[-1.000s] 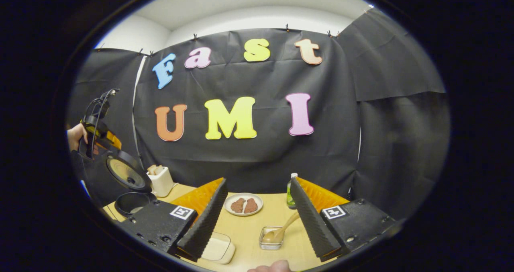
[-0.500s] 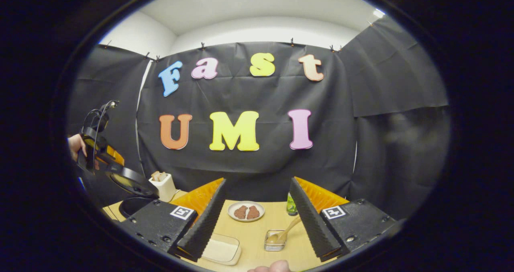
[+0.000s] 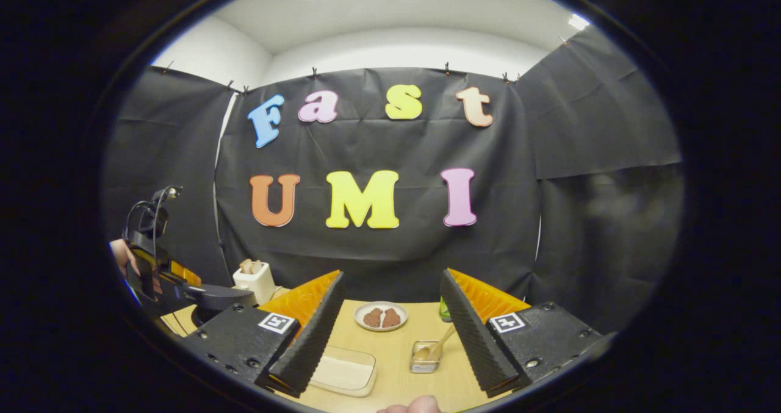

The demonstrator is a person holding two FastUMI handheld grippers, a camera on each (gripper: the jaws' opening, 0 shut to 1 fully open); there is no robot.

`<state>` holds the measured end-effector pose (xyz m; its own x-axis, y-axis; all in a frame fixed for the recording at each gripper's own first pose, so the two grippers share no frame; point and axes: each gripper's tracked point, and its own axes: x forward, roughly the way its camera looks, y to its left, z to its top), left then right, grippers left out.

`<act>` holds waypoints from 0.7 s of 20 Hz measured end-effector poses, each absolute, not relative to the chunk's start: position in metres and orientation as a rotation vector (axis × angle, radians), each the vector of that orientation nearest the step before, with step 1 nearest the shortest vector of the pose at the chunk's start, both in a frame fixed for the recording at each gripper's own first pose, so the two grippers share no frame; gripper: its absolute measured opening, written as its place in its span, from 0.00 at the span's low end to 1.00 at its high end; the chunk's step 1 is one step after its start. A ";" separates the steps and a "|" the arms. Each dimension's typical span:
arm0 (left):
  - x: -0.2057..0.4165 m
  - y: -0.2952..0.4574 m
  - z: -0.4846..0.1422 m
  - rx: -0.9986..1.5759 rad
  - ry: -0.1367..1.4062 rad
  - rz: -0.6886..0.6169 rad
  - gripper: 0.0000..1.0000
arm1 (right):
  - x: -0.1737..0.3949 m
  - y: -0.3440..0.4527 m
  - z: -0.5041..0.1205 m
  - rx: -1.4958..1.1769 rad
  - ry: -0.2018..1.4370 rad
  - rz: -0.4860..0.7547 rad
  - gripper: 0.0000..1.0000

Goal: Close the left gripper, press the button to open the rice cooker; take a wooden spoon from the chopstick holder with the right hand, scoop a spoonful of rice and pour it into the rice cooker, then put the wooden spoon back into the chopstick holder.

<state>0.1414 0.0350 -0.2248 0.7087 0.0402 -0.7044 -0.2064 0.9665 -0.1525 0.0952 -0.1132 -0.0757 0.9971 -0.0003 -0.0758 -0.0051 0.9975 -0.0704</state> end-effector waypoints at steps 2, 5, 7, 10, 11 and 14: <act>0.136 0.034 -0.239 -0.233 0.800 0.140 0.97 | 0.092 -0.115 -0.079 -0.063 0.083 -0.009 0.99; 0.128 0.033 -0.260 -0.239 0.846 0.147 0.97 | 0.090 -0.114 -0.086 -0.063 0.100 -0.011 1.00; 0.124 0.031 -0.275 -0.258 0.877 0.156 0.97 | 0.092 -0.111 -0.089 -0.065 0.108 -0.007 1.00; 0.121 0.030 -0.289 -0.282 0.911 0.164 0.97 | 0.097 -0.108 -0.090 -0.074 0.109 0.006 1.00; 0.120 0.030 -0.292 -0.283 0.922 0.165 0.97 | 0.100 -0.109 -0.091 -0.079 0.109 0.009 1.00; 0.119 0.034 -0.296 -0.258 0.946 0.180 1.00 | 0.111 -0.109 -0.093 -0.060 0.114 0.018 1.00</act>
<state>0.1187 0.0337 -0.2964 0.5739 0.0391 -0.8180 -0.2639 0.9544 -0.1395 0.1115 -0.1087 -0.0935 0.9934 0.0143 -0.1142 -0.0210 0.9981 -0.0583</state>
